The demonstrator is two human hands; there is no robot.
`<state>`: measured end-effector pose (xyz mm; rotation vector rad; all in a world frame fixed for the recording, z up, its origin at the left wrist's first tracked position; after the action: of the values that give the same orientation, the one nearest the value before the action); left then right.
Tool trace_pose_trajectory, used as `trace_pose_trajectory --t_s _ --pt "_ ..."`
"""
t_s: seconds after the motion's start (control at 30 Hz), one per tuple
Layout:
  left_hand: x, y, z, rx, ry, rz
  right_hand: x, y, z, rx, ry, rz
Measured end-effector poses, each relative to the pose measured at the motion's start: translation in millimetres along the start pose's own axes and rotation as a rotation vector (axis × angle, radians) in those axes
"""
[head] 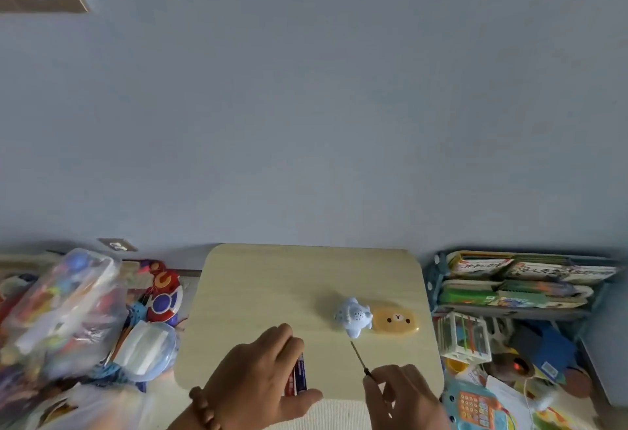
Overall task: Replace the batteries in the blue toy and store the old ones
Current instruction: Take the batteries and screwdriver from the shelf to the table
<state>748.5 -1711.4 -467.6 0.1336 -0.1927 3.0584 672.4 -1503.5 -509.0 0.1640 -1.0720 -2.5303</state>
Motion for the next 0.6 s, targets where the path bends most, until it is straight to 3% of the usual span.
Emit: trace_pose_trajectory --t_s 0.17,0.33,0.47,0.6 --pt "2 43 -152 0.079 -0.049 0.002 14 -91 -131 0.043 -0.06 0.127" --pt "-8 80 -288 0.117 -0.107 -0.044 8 -172 -229 0.046 -0.183 0.137" --pt "-18 102 -340 0.143 -0.12 -0.078 -1 -189 -275 -0.077 -0.199 0.089" --pt "-23 124 -354 0.131 -0.101 -0.051 -4 -193 -289 -0.181 -0.067 0.003"
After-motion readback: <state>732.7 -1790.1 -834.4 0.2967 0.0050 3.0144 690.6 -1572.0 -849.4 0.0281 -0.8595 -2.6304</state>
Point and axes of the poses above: each hand's wrist, its own x-axis towards the middle knuckle, its own z-axis out of the back of the hand, y = z × x, the point moved 3 cm from there along x, towards the middle knuckle, and after that the axes turned 4 degrees about x, right-handed, at the moved point
